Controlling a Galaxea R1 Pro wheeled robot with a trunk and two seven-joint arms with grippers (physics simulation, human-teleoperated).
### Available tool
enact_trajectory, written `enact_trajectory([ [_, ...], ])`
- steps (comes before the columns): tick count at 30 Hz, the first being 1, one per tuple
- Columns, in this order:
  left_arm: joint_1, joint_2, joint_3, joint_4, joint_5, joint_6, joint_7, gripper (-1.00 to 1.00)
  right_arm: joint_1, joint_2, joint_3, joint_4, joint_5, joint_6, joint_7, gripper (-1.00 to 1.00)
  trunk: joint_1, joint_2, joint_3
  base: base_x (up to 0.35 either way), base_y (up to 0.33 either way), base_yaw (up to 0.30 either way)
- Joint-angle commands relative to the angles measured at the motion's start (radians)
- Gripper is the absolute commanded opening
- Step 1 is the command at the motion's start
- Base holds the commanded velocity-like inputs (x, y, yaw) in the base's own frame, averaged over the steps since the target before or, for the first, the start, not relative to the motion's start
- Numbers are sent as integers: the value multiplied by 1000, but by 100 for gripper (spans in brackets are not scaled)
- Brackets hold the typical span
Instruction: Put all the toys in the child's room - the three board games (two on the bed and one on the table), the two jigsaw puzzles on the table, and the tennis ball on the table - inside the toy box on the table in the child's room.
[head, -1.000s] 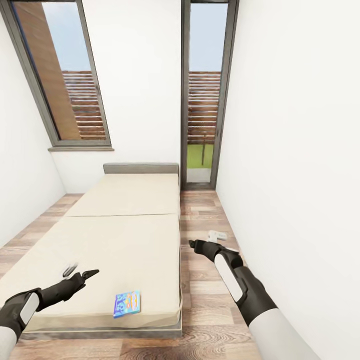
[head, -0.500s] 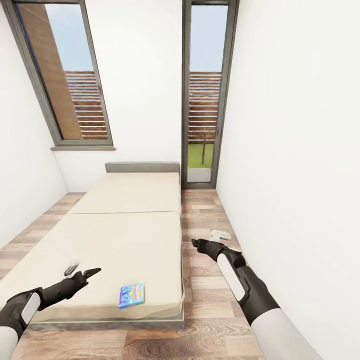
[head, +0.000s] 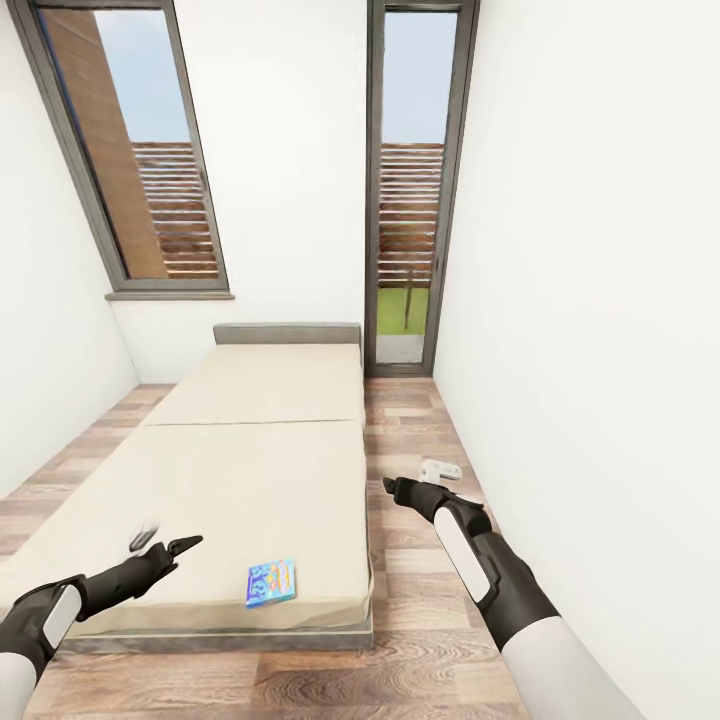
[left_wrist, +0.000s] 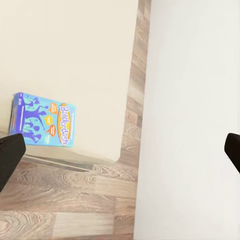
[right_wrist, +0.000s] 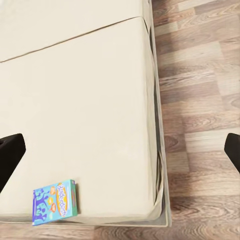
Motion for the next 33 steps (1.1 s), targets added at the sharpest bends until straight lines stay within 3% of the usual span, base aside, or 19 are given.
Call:
enact_trajectory([
  [1,-1,0,3,1,3,7,-10,100,-1,0,2,-1,-11,2,-10,100,0,-1,-1,-3,2,0],
  [14,-1,2,3,0,4,6,-55,100,-1,0,2,-1,-11,2,-10,100,0,-1,2,0,0,0],
  [33,-1,1,1,0,1,6,-59,100,-1,0,2,-3,-9,2,-10,100,73,-134,-58,0,0,0],
])
